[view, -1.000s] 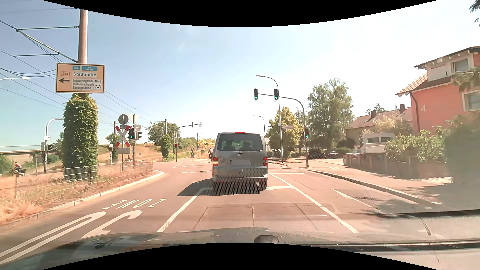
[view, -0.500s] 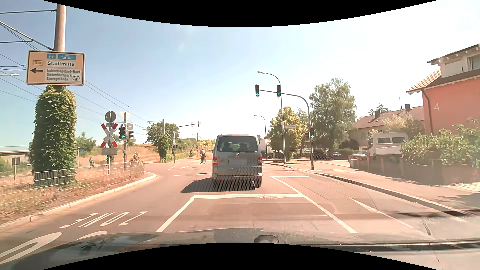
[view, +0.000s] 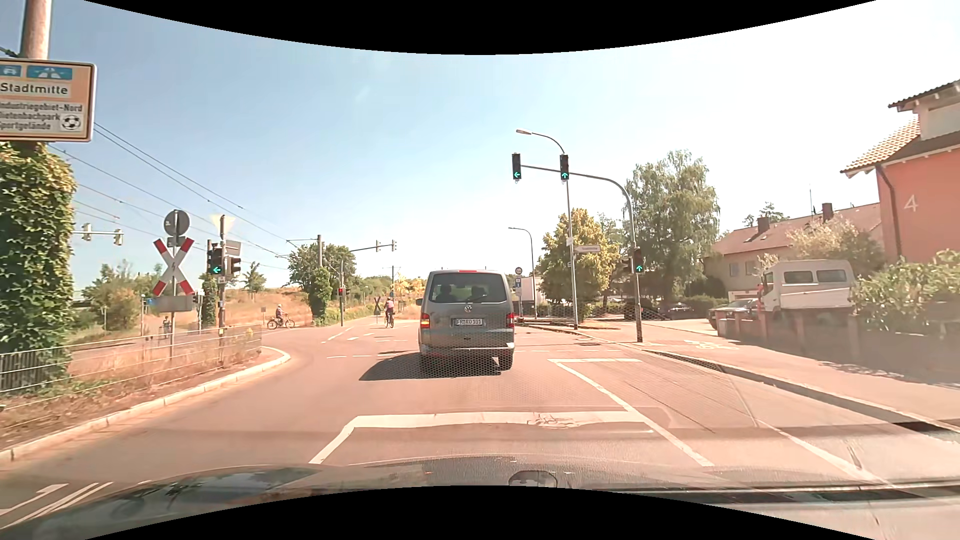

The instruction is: Follow the waypoints while adhering to traffic rules and regulations

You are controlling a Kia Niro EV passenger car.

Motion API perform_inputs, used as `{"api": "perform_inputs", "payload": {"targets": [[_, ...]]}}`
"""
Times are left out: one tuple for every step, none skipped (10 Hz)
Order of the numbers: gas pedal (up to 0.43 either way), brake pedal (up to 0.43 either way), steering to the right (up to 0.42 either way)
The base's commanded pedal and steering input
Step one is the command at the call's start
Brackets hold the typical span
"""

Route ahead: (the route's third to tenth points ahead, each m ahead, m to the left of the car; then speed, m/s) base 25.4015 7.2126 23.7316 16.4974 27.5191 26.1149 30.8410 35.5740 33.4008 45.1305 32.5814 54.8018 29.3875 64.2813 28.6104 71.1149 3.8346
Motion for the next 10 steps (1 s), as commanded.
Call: {"api": "perform_inputs", "payload": {"targets": [[0.24,0.0,-0.001],[0.22,0.0,-0.002],[0.209,0.0,-0.002],[0.209,0.0,-0.002],[0.189,0.0,-0.002],[0.177,0.0,-0.002],[0.169,0.0,-0.002],[0.157,0.0,-0.003],[0.15,0.0,-0.005],[0.138,0.0,-0.006]]}}
